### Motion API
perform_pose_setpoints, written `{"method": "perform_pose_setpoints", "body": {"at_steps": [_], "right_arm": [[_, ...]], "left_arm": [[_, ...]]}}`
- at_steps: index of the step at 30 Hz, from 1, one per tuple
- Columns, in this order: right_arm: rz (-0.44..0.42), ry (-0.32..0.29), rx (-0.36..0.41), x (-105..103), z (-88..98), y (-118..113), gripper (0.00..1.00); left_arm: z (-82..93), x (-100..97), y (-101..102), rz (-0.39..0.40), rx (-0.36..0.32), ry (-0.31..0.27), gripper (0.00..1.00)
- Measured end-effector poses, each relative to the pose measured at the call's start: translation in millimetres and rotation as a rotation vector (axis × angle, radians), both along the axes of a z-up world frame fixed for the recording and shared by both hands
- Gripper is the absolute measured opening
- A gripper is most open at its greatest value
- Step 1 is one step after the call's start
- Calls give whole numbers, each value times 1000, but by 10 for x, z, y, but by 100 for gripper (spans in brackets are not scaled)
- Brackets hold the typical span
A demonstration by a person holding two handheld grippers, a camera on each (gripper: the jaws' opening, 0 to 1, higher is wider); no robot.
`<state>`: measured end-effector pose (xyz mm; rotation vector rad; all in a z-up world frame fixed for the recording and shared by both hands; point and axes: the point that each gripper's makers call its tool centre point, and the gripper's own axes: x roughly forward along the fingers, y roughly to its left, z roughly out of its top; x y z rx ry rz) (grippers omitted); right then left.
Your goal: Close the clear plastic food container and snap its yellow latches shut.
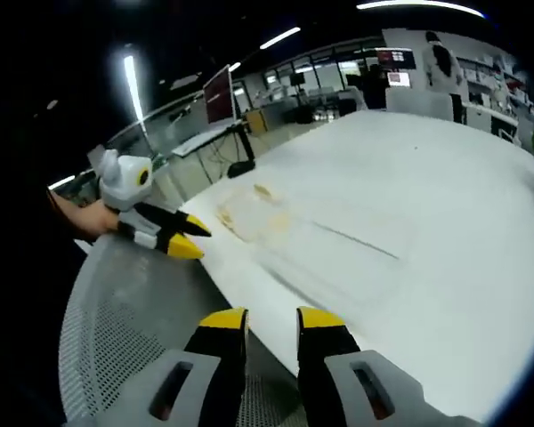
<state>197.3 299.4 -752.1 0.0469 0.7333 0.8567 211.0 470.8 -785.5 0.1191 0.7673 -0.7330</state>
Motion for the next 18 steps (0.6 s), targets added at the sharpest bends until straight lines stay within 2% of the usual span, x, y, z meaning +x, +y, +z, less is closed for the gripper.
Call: {"method": "perform_pose_setpoints", "body": {"at_steps": [3,9,15,18], "right_arm": [[-4,-6,17,11,49,26,19],[18,-25,2,-21,70,57,19],[32,-16,-24,-39,16,37,20],[37,-42,-21,-31,91,69,20]], "left_arm": [[65,42,-19,25,-50,-3,32],[82,32,-35,18,-51,-8,32],[101,34,-62,3,-60,-9,34],[135,35,-55,3,-70,-12,34]]}}
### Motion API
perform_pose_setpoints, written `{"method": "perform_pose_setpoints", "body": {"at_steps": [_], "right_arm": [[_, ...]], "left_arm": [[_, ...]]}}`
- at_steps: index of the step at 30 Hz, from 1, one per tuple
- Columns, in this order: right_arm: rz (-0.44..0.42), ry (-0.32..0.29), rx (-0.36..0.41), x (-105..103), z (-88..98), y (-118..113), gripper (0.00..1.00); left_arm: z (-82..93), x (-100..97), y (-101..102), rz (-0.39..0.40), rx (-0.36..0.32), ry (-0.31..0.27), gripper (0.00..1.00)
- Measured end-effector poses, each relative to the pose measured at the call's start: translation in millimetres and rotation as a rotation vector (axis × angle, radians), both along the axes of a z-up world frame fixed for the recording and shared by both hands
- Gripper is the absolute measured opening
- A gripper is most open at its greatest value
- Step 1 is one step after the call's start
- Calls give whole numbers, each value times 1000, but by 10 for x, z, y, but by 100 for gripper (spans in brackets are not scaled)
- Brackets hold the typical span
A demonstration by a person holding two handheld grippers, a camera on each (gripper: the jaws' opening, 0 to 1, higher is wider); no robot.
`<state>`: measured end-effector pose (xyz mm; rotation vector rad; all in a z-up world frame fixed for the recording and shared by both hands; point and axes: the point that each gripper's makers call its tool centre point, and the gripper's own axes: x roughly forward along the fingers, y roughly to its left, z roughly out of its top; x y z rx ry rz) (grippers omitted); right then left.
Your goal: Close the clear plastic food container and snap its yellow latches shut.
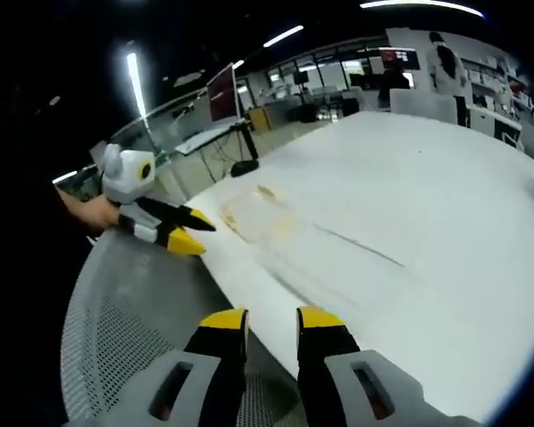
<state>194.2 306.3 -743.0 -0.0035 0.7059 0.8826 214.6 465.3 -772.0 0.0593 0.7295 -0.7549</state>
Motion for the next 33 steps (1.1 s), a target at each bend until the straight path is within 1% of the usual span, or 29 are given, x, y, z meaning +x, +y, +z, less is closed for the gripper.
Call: {"method": "perform_pose_setpoints", "body": {"at_steps": [2,5,7,8,9,10,11,13,16,19,22,25,27,30,33], "right_arm": [[6,-16,-3,14,51,39,20],[3,-21,24,8,106,170,21],[11,-32,38,-7,137,276,23],[12,-38,47,-13,163,326,25],[6,-64,55,7,211,382,30],[4,-69,63,11,235,414,34],[8,-77,74,13,274,452,35],[11,-86,69,23,323,509,31],[16,-93,92,51,389,593,31],[22,-92,103,72,404,673,31],[25,-95,105,95,422,742,31],[27,-87,95,114,418,786,31],[26,-87,96,130,410,805,31],[27,-85,85,142,386,835,30],[45,-85,83,149,392,923,30]], "left_arm": [[56,13,8,13,-29,0,35],[75,24,17,8,-34,0,36],[78,19,13,2,-41,10,40],[80,16,13,2,-43,15,43],[106,14,6,-5,-51,7,46],[135,19,0,-12,-53,-8,46],[166,15,4,-15,-52,-16,46],[198,16,5,-18,-57,-12,46],[248,25,4,-20,-76,-12,46],[290,36,33,-15,-102,-6,46],[295,31,88,-21,-106,9,45],[286,52,154,-24,-103,11,45],[279,69,207,-20,-113,19,45],[260,78,266,-13,-111,24,44],[241,95,327,-13,-97,22,44]]}}
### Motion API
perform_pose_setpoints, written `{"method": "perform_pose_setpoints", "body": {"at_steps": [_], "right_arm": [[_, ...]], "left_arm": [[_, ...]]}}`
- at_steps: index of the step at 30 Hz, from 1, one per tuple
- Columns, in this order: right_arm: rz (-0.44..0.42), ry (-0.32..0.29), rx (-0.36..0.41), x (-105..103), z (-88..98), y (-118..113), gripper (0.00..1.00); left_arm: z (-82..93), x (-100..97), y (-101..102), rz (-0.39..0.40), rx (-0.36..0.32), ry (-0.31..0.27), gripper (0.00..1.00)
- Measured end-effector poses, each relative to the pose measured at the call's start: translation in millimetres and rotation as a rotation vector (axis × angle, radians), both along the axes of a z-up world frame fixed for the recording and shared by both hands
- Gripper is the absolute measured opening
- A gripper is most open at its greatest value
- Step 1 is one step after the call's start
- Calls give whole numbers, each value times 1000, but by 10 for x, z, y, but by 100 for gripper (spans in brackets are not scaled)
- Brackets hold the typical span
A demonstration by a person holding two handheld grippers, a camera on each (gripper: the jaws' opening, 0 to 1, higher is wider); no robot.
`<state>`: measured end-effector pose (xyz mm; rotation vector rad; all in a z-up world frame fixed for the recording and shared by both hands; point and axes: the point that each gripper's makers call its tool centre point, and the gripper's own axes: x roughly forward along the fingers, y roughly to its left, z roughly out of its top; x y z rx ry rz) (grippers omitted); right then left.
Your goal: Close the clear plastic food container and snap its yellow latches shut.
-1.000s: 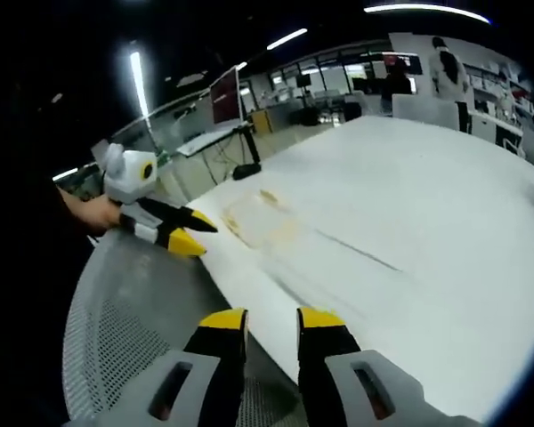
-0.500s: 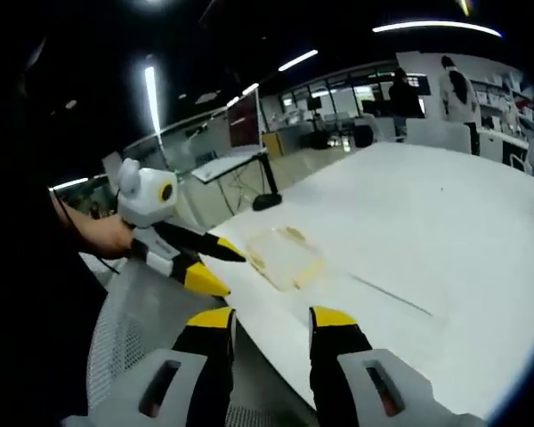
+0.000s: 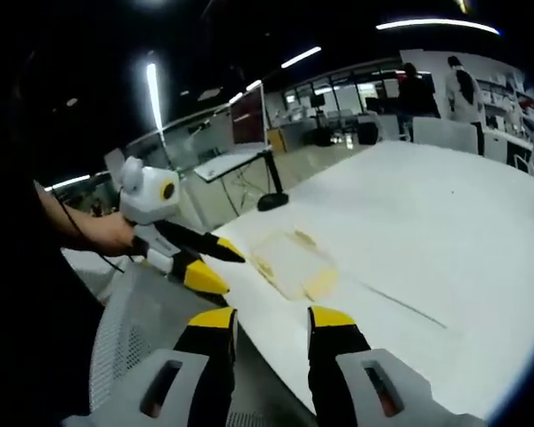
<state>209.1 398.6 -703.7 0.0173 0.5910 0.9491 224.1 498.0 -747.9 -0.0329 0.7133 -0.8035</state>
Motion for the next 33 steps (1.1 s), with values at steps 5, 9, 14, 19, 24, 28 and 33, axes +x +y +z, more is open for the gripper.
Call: {"method": "perform_pose_setpoints", "body": {"at_steps": [5,9,14,19,24,28,33], "right_arm": [[37,-35,-29,23,-29,112,30],[51,-30,-32,63,-64,203,30],[60,-23,-45,125,-102,277,30],[80,-29,-65,190,-161,295,30],[86,-33,-77,270,-186,315,31],[95,-39,-83,291,-208,348,31],[92,-36,-89,329,-218,400,31]], "left_arm": [[21,25,70,9,-3,-8,44],[-1,42,115,12,5,-2,44],[-40,41,188,3,24,-2,44],[-89,83,286,-1,44,3,44],[-100,173,378,2,56,-3,44],[-119,209,475,12,67,1,44],[-153,216,577,16,83,9,44]]}}
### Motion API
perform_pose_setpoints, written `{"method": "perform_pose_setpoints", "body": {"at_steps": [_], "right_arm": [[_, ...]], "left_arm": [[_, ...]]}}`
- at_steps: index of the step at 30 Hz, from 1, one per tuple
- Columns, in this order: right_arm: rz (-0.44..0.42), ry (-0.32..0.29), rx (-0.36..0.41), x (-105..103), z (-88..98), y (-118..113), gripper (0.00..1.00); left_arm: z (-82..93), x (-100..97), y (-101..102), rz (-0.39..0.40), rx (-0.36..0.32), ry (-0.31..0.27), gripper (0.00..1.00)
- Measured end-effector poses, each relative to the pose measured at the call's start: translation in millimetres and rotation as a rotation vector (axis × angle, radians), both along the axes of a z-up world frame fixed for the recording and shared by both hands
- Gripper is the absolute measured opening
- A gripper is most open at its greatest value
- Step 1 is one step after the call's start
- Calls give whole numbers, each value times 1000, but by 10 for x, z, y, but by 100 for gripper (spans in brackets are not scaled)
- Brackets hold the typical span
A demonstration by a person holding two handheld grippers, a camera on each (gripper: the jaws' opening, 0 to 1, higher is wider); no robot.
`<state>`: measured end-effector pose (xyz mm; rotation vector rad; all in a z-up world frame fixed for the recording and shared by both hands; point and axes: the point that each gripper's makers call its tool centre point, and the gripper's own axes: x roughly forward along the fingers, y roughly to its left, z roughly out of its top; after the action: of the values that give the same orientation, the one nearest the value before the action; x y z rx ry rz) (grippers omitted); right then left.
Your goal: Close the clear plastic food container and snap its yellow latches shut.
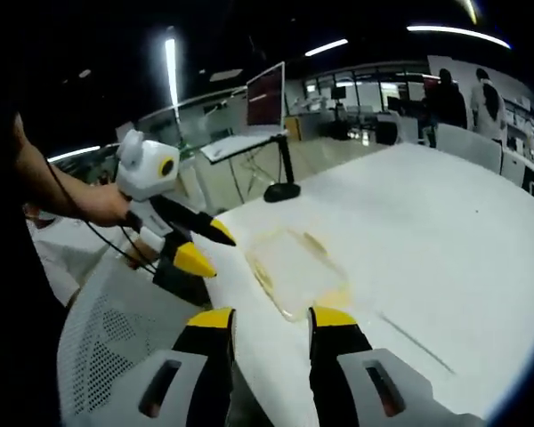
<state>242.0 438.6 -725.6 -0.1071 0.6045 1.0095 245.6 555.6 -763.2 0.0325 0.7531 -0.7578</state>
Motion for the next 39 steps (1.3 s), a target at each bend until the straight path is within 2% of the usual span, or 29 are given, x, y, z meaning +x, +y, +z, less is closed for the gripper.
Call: {"method": "perform_pose_setpoints", "body": {"at_steps": [12,17,28,39], "right_arm": [[8,11,-12,94,-108,69,32],[24,2,-45,134,-167,47,32],[21,2,-47,284,-182,61,33],[27,16,-66,378,-276,89,33]], "left_arm": [[-58,121,177,-4,38,13,44],[-108,159,221,-13,58,19,43],[-136,236,283,-22,69,22,43],[-193,401,490,-43,120,17,43]]}}
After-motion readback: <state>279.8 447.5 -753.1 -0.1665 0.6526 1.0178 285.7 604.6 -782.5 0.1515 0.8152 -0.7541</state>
